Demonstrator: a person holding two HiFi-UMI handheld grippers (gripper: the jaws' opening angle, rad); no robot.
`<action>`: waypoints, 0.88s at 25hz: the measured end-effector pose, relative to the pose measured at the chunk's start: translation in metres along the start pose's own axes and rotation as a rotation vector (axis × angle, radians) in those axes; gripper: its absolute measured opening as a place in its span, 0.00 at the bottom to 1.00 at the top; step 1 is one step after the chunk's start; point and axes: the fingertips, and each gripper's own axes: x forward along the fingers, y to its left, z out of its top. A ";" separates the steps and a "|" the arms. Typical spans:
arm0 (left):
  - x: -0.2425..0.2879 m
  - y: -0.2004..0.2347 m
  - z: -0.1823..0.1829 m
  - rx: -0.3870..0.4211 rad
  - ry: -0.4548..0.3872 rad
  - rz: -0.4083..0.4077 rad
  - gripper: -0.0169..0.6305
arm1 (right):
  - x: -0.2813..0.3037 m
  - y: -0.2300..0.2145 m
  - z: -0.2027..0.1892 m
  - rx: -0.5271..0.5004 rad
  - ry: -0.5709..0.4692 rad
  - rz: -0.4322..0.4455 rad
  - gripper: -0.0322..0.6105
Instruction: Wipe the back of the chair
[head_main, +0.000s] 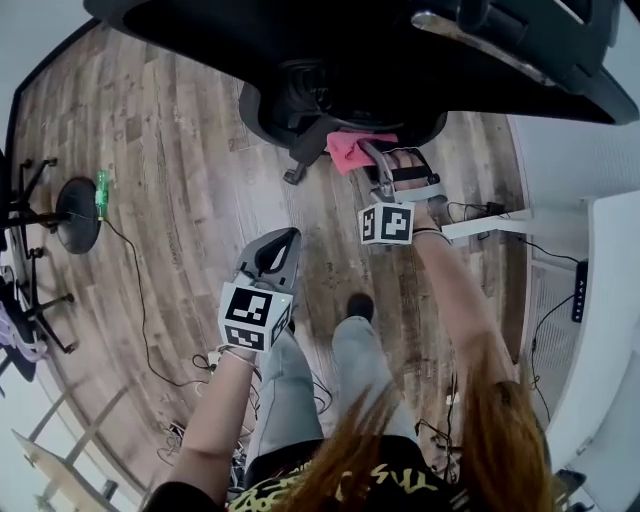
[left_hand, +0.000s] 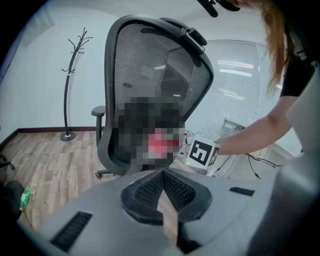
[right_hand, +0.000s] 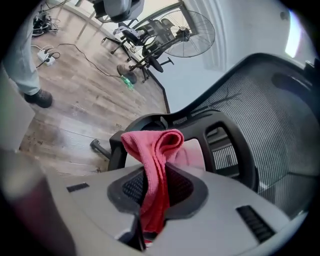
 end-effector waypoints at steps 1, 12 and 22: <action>-0.001 0.003 -0.004 -0.004 0.005 0.007 0.01 | 0.002 0.004 0.001 0.001 0.001 0.003 0.15; -0.006 0.014 -0.016 -0.020 0.008 0.040 0.01 | 0.026 0.052 0.004 -0.018 -0.005 0.065 0.15; -0.008 0.006 -0.020 -0.018 0.008 0.032 0.01 | 0.036 0.085 0.005 -0.006 0.034 0.158 0.15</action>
